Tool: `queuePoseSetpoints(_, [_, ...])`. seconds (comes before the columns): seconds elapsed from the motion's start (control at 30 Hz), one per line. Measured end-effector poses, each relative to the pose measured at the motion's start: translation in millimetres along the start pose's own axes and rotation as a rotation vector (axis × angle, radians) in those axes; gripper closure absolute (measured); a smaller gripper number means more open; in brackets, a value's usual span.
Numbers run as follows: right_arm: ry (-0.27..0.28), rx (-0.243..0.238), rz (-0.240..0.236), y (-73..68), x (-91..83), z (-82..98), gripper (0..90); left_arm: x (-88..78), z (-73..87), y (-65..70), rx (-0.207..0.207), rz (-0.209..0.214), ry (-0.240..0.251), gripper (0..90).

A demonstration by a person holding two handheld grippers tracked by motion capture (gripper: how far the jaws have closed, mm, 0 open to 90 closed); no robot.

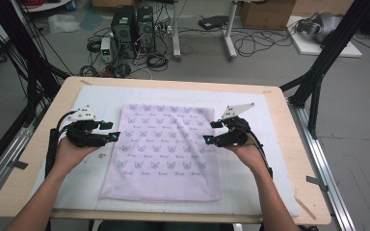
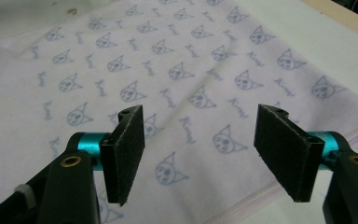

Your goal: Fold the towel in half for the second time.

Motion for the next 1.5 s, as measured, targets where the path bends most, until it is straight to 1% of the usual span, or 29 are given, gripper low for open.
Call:
queuePoseSetpoints(0.03, [-0.008, -0.003, 0.005, 3.5, 0.0, -3.1, 33.0, 0.3, -2.3, -2.3, -0.001, -0.004, -0.002, 46.2])
queuePoseSetpoints(0.1, [-0.002, 0.002, 0.006, 9.9, 0.0, -10.1, 33.0, 0.9, -7.7, -7.1, -0.006, -0.010, 0.003, 46.4])
queuePoseSetpoints(0.13, [-0.010, 0.004, 0.010, 13.2, -0.2, -13.0, 33.3, 1.4, -11.2, -10.8, -0.011, -0.010, 0.006, 46.7])
queuePoseSetpoints(0.17, [-0.003, -0.002, 0.021, 17.7, -0.6, -16.9, 33.5, 1.9, -13.1, -13.4, -0.014, -0.013, 0.010, 47.7])
queuePoseSetpoints(0.2, [-0.010, 0.001, 0.022, 21.0, -0.4, -18.6, 33.4, 2.9, -15.4, -18.0, -0.010, -0.023, 0.004, 48.8])
queuePoseSetpoints(0.27, [-0.015, 0.007, 0.039, 30.0, 0.2, -23.4, 34.0, 7.3, -20.9, -29.3, -0.017, -0.038, -0.007, 49.8])
queuePoseSetpoints(0.3, [-0.011, 0.011, 0.048, 35.6, 0.5, -25.5, 34.0, 9.0, -22.6, -33.1, -0.021, -0.045, -0.002, 50.6])
queuePoseSetpoints(0.37, [-0.021, 0.026, 0.053, 44.4, 2.5, -25.9, 33.9, 14.5, -24.6, -43.4, -0.035, -0.050, -0.013, 52.1])
queuePoseSetpoints(0.47, [-0.023, 0.052, 0.080, 60.8, 9.9, -20.8, 34.0, 24.4, -20.3, -57.4, -0.076, -0.028, 0.003, 56.2])
queuePoseSetpoints(0.57, [-0.060, 0.074, 0.097, 71.8, 21.5, -9.8, 34.1, 36.5, -10.5, -68.7, -0.109, -0.033, -0.029, 56.4])
queuePoseSetpoints(0.6, [-0.066, 0.079, 0.096, 74.0, 25.5, -6.4, 34.8, 40.2, -8.1, -71.6, -0.117, -0.044, -0.038, 56.4])
queuePoseSetpoints(0.7, [-0.070, 0.083, 0.118, 80.3, 34.9, 3.6, 36.1, 50.0, -4.2, -76.2, -0.138, -0.060, -0.048, 57.2])
queuePoseSetpoints(0.77, [-0.079, 0.105, 0.130, 83.8, 40.4, 11.9, 36.3, 56.6, -2.4, -76.2, -0.120, -0.063, -0.055, 59.4])
queuePoseSetpoints(0.83, [-0.090, 0.125, 0.144, 86.7, 43.9, 18.0, 36.1, 64.2, 2.0, -76.1, -0.099, -0.070, -0.088, 61.4])
queuePoseSetpoints(0.9, [-0.090, 0.144, 0.164, 89.6, 46.8, 22.7, 36.4, 70.8, 7.7, -76.7, -0.103, -0.076, -0.125, 60.7])
queuePoseSetpoints(0.93, [-0.086, 0.154, 0.164, 90.1, 48.7, 24.1, 36.6, 73.4, 10.2, -77.5, -0.106, -0.078, -0.141, 59.8])
queuePoseSetpoints(1.0, [-0.093, 0.168, 0.164, 91.3, 53.5, 26.8, 36.8, 78.6, 14.5, -78.5, -0.128, -0.092, -0.164, 55.3])
queuePoseSetpoints(1.07, [-0.099, 0.182, 0.161, 92.5, 58.4, 29.1, 37.7, 84.9, 18.7, -78.8, -0.155, -0.094, -0.190, 46.9])
queuePoseSetpoints(1.1, [-0.110, 0.192, 0.157, 92.5, 61.2, 30.8, 37.8, 88.8, 21.4, -77.9, -0.169, -0.085, -0.210, 44.5])
queuePoseSetpoints(1.13, [-0.128, 0.195, 0.156, 92.7, 64.7, 33.3, 37.8, 91.0, 21.9, -76.6, -0.165, -0.091, -0.209, 43.4])
queuePoseSetpoints(1.17, [-0.125, 0.192, 0.166, 92.4, 66.9, 34.5, 39.0, 91.7, 21.4, -76.0, -0.157, -0.112, -0.209, 43.1])
queuePoseSetpoints(1.23, [-0.101, 0.197, 0.170, 92.0, 66.7, 35.1, 45.4, 92.0, 21.3, -75.0, -0.130, -0.133, -0.217, 46.7])
queuePoseSetpoints(1.27, [-0.096, 0.200, 0.162, 91.0, 65.8, 35.6, 51.4, 91.8, 20.7, -74.3, -0.130, -0.124, -0.214, 49.9])
queuePoseSetpoints(1.33, [-0.096, 0.203, 0.148, 88.3, 65.9, 34.8, 59.7, 92.7, 19.6, -70.7, -0.129, -0.095, -0.211, 64.4])
queuePoseSetpoints(1.37, [-0.096, 0.200, 0.134, 86.9, 66.2, 34.4, 64.3, 93.5, 18.9, -69.2, -0.127, -0.088, -0.208, 69.5])
queuePoseSetpoints(1.4, [-0.099, 0.205, 0.118, 85.5, 66.1, 34.1, 69.5, 94.3, 18.7, -67.5, -0.135, -0.062, -0.205, 76.2])
queuePoseSetpoints(1.43, [-0.100, 0.202, 0.103, 84.9, 66.4, 33.6, 75.4, 94.7, 18.4, -67.0, -0.149, -0.058, -0.203, 81.9])
queuePoseSetpoints(1.47, [-0.104, 0.199, 0.079, 82.5, 66.9, 32.9, 81.2, 94.5, 18.5, -67.2, -0.156, -0.054, -0.205, 82.9])
queuePoseSetpoints(1.5, [-0.106, 0.200, 0.076, 81.3, 67.2, 32.3, 82.2, 94.2, 18.5, -67.5, -0.165, -0.051, -0.205, 83.5])
Point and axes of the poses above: each handheld gripper's, and its own axes: x roughly forward along the jaws, z roughly out of its underside, y roughly to its right, the point moved 7 cm from there along x, roughly forward along the jaws, and after that the axes turned 7 degrees about -y, right-handed, at the moved point
